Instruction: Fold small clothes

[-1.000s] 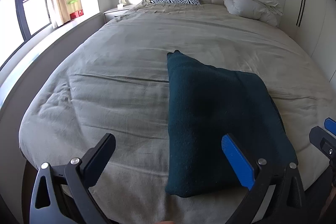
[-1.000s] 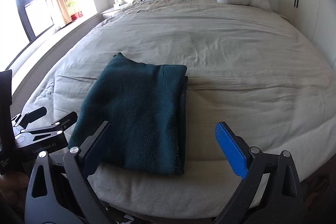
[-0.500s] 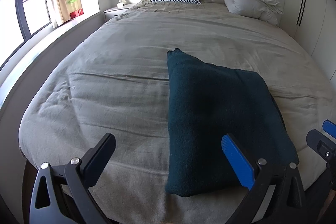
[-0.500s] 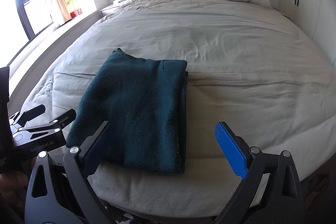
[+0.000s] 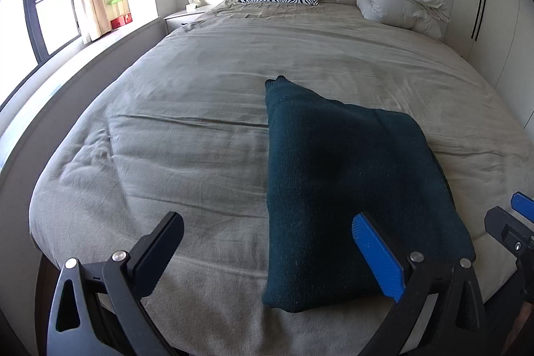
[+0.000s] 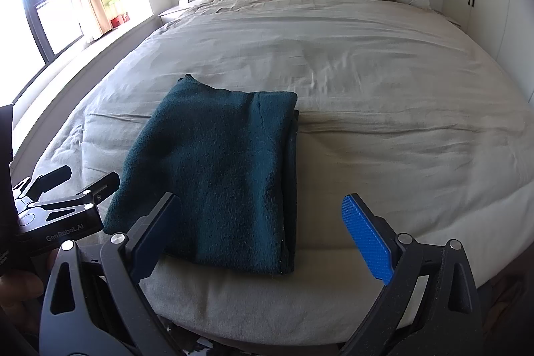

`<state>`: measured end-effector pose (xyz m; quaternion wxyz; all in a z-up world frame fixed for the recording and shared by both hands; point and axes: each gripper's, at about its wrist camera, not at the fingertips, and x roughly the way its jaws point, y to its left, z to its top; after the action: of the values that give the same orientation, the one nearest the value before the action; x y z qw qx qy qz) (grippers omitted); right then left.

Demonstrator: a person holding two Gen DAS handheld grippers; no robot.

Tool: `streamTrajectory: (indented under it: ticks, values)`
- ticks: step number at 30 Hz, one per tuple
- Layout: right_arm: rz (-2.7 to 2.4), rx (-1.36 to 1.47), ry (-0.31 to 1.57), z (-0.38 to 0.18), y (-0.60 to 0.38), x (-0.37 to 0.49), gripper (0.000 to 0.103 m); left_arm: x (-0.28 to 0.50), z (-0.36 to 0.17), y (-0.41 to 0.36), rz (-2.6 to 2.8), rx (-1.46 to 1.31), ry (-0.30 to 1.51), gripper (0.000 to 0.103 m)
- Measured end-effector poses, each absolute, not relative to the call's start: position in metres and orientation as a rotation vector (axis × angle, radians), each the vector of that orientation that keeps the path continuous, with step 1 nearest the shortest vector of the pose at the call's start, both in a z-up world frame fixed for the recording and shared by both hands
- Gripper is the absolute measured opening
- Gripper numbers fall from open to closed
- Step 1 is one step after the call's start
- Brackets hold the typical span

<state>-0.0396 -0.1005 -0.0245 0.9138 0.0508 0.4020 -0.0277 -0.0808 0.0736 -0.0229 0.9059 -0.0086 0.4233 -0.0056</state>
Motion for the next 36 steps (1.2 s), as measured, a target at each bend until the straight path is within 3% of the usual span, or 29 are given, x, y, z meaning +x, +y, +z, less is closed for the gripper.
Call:
streamTrajectory:
  ticks: [36]
  values:
    - [-0.053,0.120,0.844,-0.0313,-0.1011,-0.0422,0.098,-0.0819,-0.0280,0.0741,-0.021,-0.016,0.881,0.103]
